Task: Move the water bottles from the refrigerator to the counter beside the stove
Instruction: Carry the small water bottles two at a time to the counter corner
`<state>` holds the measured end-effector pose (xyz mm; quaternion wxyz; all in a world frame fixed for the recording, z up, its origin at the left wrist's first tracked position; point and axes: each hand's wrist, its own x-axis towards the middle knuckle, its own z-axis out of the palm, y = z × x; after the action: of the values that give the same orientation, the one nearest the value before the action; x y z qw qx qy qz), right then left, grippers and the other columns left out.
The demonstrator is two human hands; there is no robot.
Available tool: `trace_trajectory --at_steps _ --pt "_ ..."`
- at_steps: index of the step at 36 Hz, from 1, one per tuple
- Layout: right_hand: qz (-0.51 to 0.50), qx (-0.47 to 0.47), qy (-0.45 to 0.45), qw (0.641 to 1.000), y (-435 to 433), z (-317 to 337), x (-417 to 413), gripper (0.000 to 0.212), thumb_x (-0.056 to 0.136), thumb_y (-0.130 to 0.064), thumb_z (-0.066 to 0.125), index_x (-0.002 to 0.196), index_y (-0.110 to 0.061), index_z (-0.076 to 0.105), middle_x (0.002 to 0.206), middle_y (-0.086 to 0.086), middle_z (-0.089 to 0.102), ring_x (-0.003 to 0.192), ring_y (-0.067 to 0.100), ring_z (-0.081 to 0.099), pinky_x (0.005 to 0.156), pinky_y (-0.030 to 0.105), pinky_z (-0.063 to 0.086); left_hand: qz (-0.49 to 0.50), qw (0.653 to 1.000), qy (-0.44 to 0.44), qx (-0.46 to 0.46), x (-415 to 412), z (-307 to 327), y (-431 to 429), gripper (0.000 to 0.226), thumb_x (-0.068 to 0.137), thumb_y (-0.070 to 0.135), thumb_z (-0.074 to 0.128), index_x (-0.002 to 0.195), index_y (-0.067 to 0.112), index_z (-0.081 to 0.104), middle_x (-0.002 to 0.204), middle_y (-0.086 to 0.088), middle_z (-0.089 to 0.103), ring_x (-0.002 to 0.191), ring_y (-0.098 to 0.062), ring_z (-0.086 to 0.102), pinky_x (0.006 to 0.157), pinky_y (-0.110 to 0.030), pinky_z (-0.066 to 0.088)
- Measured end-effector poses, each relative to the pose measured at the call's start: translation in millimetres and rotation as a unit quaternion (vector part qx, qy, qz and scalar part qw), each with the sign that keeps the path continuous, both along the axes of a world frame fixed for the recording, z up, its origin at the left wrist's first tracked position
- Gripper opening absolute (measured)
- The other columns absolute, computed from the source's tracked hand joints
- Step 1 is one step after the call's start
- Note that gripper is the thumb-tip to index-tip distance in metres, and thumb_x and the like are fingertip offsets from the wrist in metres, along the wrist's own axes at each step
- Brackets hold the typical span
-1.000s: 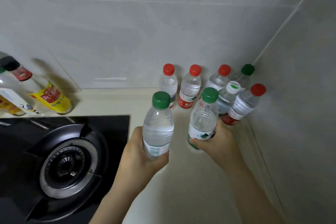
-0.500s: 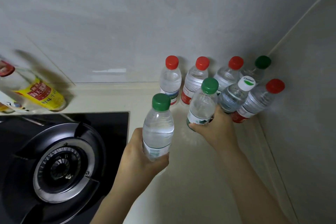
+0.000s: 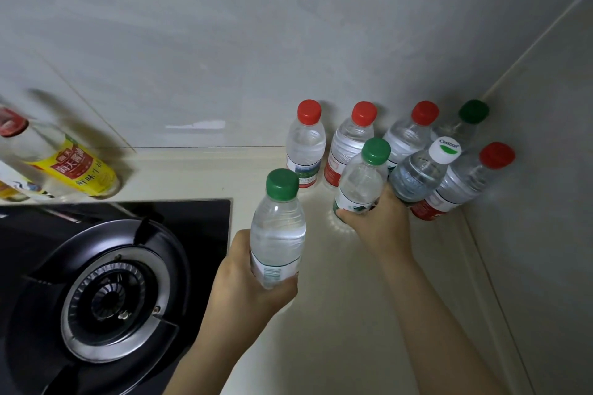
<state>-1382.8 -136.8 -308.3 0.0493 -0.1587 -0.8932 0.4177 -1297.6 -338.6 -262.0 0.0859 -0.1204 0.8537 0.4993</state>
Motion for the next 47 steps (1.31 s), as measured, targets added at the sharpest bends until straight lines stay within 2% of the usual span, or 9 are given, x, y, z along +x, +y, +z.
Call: trace_trajectory --at_steps 13,18,20,26,32,36,42,44,47 --pt "-0.003 0.004 0.036 0.999 -0.8 -8.5 -7.9 0.075 0.059 -0.023 0.09 0.123 -0.007 0.052 0.118 0.007 0.065 0.11 0.025 0.061 0.084 0.024 0.043 0.003 1.0 0.008 0.001 -0.9 -0.6 0.8 0.048 0.059 0.023 0.084 0.094 0.03 0.051 0.078 0.008 0.065 0.071 -0.004 0.062 0.057 -0.022 0.051" --pt "-0.011 -0.017 0.037 0.999 -1.0 -11.7 -8.3 0.075 0.06 -0.024 0.089 0.124 -0.009 0.051 0.116 0.005 0.067 0.108 0.024 0.063 0.087 0.032 0.05 0.005 1.0 0.012 0.0 -1.4 -0.7 1.3 0.047 0.06 0.023 0.084 0.094 0.029 0.051 0.076 0.008 0.065 0.069 -0.004 0.062 0.056 -0.023 0.051" --pt "-0.012 -0.025 0.031 0.999 0.0 -11.4 -8.1 0.074 0.06 -0.022 0.089 0.123 -0.008 0.053 0.116 0.005 0.067 0.108 0.022 0.062 0.085 0.027 0.048 0.007 1.0 0.011 0.002 -1.5 -0.6 1.8 0.047 0.06 0.021 0.084 0.094 0.029 0.051 0.076 0.008 0.065 0.07 -0.004 0.062 0.056 -0.021 0.051" --pt "-0.011 -0.032 0.005 0.999 0.9 -8.6 -10.0 0.06 0.059 -0.019 0.09 0.111 -0.007 0.062 0.098 -0.003 0.066 0.091 0.011 0.059 0.075 0.02 0.04 0.003 1.0 0.008 0.008 -0.9 0.0 3.4 0.047 0.06 0.021 0.084 0.092 0.03 0.051 0.077 0.007 0.065 0.07 -0.004 0.062 0.056 -0.022 0.052" --pt "-0.036 -0.052 -0.056 0.996 -0.3 -17.1 -5.9 0.032 0.067 -0.029 0.084 0.087 -0.007 0.072 0.082 0.0 0.072 0.078 0.015 0.064 0.067 0.022 0.044 0.0 1.0 0.01 0.009 0.2 1.0 5.0 0.048 0.06 0.019 0.084 0.092 0.031 0.051 0.078 0.008 0.065 0.072 -0.002 0.062 0.057 -0.019 0.051" --pt "-0.043 -0.057 -0.101 0.992 -1.2 -21.5 1.5 0.031 0.072 -0.035 0.081 0.082 -0.009 0.066 0.071 -0.006 0.06 0.074 0.014 0.055 0.057 0.021 0.036 0.002 1.0 0.013 0.011 1.1 1.7 4.1 0.048 0.06 0.02 0.084 0.094 0.031 0.052 0.077 0.013 0.065 0.071 -0.002 0.062 0.056 -0.018 0.05" --pt "-0.032 -0.066 -0.135 0.988 3.3 -26.0 23.0 0.056 0.074 -0.023 0.08 0.122 -0.004 0.057 0.113 0.01 0.062 0.106 0.025 0.06 0.092 0.034 0.047 0.002 1.0 0.022 0.008 2.5 2.4 1.4 0.048 0.06 0.023 0.084 0.094 0.029 0.051 0.08 0.02 0.064 0.071 -0.001 0.062 0.055 -0.014 0.048" --pt "-0.012 -0.049 -0.147 0.988 7.5 -24.2 32.4 0.051 0.075 -0.022 0.078 0.12 -0.008 0.058 0.114 0.01 0.063 0.104 0.025 0.062 0.09 0.035 0.049 0.001 1.0 0.022 0.006 2.7 1.5 0.8 0.048 0.06 0.021 0.084 0.093 0.029 0.051 0.081 0.021 0.064 0.072 -0.001 0.062 0.056 -0.013 0.048" --pt "0.01 -0.034 -0.151 0.988 13.7 -20.6 47.8 0.038 0.075 -0.021 0.078 0.109 -0.011 0.063 0.103 0.005 0.064 0.095 0.021 0.063 0.085 0.032 0.051 -0.002 1.0 0.02 0.003 2.7 0.2 0.9 0.048 0.06 0.018 0.084 0.093 0.029 0.051 0.077 0.01 0.065 0.073 0.0 0.061 0.057 -0.012 0.047"
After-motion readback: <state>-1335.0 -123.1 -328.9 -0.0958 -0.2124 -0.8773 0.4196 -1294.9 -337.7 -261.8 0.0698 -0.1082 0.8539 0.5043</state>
